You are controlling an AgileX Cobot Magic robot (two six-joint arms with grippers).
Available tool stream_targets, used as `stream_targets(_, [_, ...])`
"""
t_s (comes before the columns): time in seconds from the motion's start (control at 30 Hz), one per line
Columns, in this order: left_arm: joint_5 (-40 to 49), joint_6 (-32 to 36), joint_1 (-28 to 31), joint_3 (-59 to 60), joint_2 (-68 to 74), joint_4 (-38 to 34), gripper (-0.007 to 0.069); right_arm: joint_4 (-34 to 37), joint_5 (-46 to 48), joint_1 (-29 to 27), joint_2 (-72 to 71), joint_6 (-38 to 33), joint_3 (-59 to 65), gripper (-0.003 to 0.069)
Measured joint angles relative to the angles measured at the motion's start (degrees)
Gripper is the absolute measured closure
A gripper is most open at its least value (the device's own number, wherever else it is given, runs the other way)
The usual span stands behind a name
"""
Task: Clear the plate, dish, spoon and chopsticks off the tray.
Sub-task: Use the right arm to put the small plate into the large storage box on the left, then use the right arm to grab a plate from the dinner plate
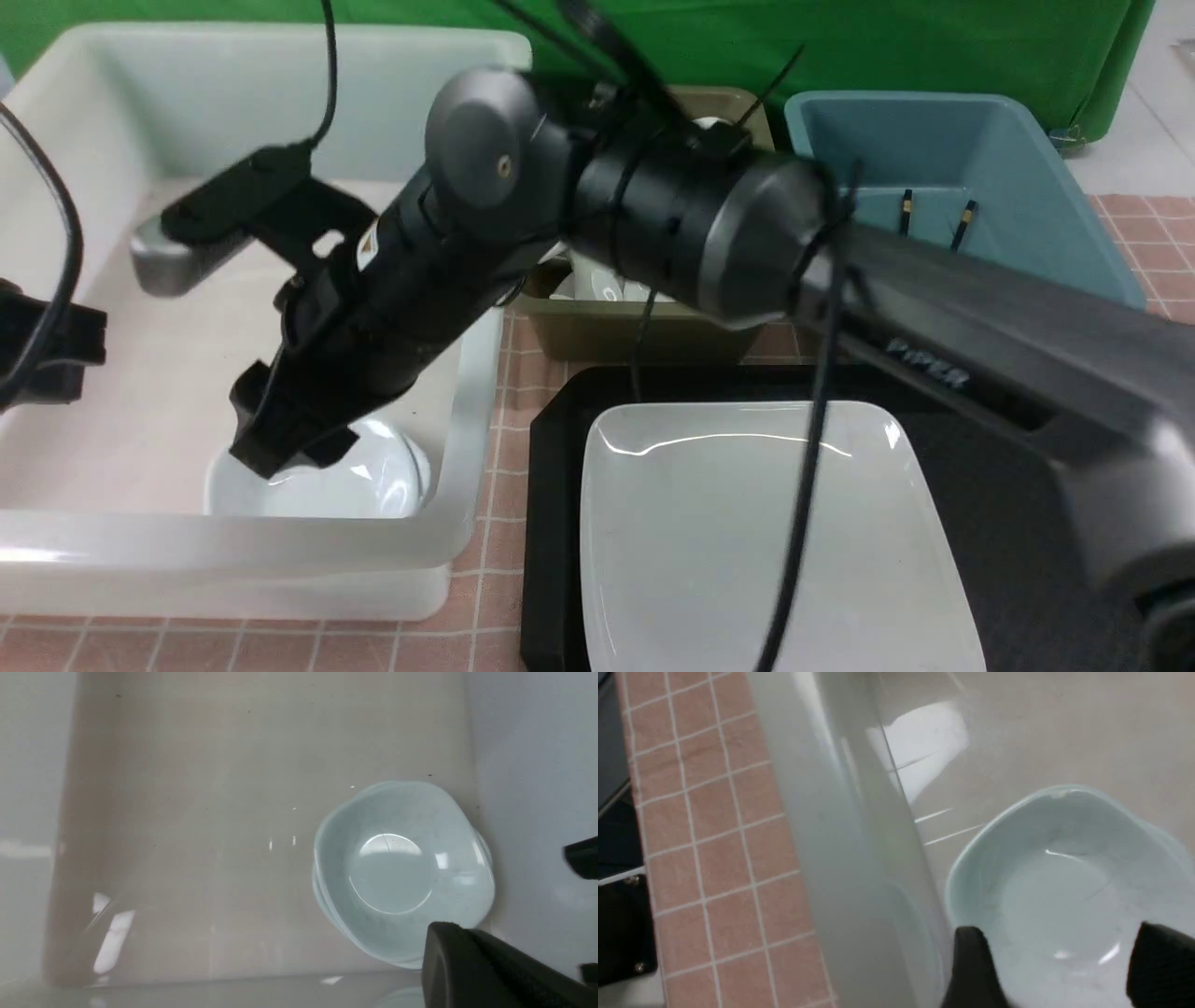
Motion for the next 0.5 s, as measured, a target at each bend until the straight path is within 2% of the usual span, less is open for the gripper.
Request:
stream_targets(0.1, [-1.53,4.59,0.0,0.0,0.0,-6.69,0.0625,-6.64,4.23,-1.26,-5.36,3.32,-0.07,0.0267])
stream_targets(0.13, [-2.29,6.95,-0.44,0.0,0.0,-10.14,0.0625,-9.22,6.95,-2.17,-7.84,4.53,-0.07,0.0344])
stream_targets(0.17, [-2.46,7.29,-0.44,0.0,0.0,-10.14,0.0625,-9.7,7.45,-2.37,-8.26,4.53,-0.07,0.0359])
stream_targets(0.2, [-3.78,9.71,-2.19,0.0,0.2,-14.69,0.0625,-13.39,11.95,-4.84,-11.46,5.59,-0.07,0.0492])
stream_targets(0.27, [-5.32,11.06,-5.55,0.0,0.78,-17.59,0.0629,-15.6,16.24,-8.3,-14.69,6.65,0.14,0.0593])
stream_targets(0.33, [-7.8,11.55,-11.56,0.0,2.19,-18.88,0.0631,-16.61,16.24,-13.52,-18.79,8.14,1.75,0.0629])
stream_targets(0.4, [-10.16,11.35,-17.52,-0.14,4.08,-19.05,0.0631,-17.27,16.24,-17.61,-22.35,8.74,4.17,0.0629])
stream_targets(0.43, [-10.41,11.29,-18.21,-0.14,4.31,-19.05,0.0631,-17.27,16.24,-18.66,-22.76,8.96,4.93,0.0629])
stream_targets(0.47, [-12.32,10.05,-23.69,-0.76,6.75,-18.2,0.0634,-17.27,16.24,-22.83,-26.44,10.14,8.62,0.0629])
stream_targets(0.5, [-12.79,9.78,-25.01,-0.86,7.06,-17.97,0.0635,-17.27,16.24,-23.89,-26.85,10.25,9.67,0.0629])
